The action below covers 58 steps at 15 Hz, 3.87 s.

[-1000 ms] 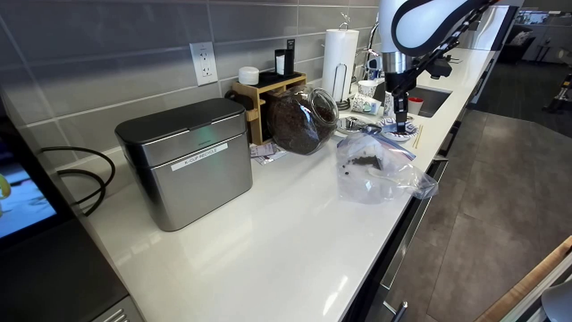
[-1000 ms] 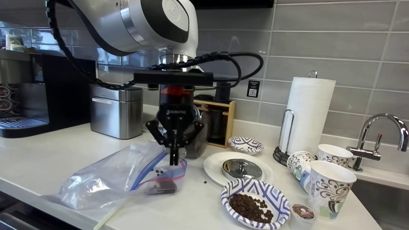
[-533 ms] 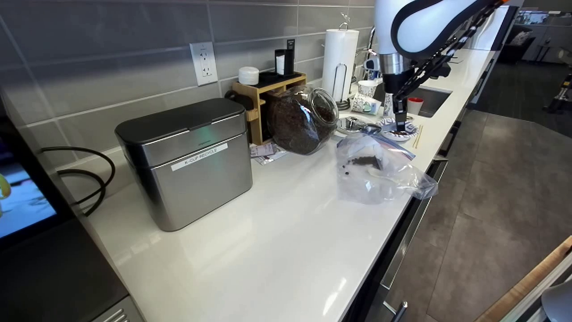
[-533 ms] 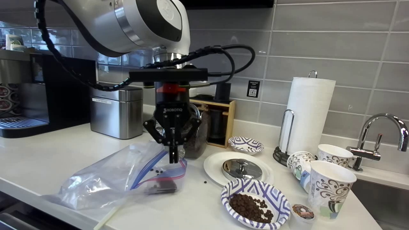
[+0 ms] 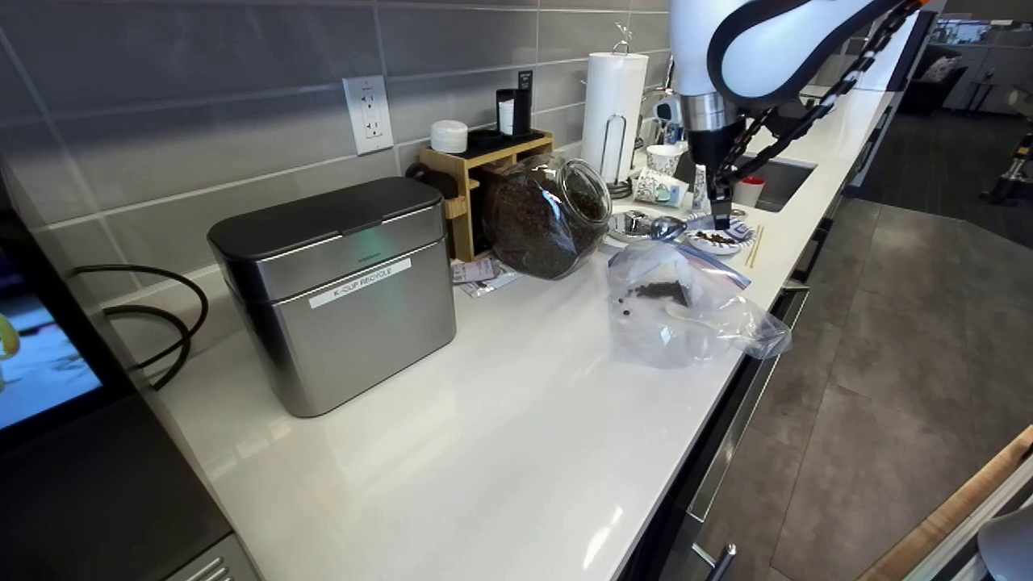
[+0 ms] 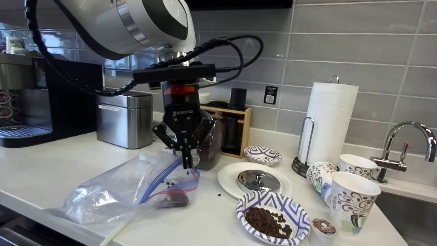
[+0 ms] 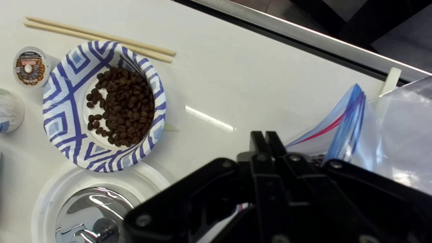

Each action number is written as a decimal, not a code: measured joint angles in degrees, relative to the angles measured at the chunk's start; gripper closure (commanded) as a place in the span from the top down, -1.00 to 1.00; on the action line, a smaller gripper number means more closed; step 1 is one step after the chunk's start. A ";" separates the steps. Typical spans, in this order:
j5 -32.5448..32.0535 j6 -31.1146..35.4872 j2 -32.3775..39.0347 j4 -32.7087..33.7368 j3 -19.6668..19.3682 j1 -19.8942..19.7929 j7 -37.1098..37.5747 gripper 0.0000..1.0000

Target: Use the silver spoon to get some coffee beans from the container and place them in the plastic bag.

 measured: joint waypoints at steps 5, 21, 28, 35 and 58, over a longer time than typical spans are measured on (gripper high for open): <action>-3.08 0.00 -0.50 -0.11 0.41 0.21 2.05 -0.98; 6.67 -0.07 -3.61 0.62 -3.57 -1.47 -10.39 -0.98; 27.71 -10.43 -3.47 6.44 -9.02 -3.91 -30.20 -0.98; 40.67 -31.24 5.79 20.20 -10.33 -6.92 -37.83 -0.98; 57.45 -54.41 36.52 53.19 -3.72 -12.65 -12.18 -0.98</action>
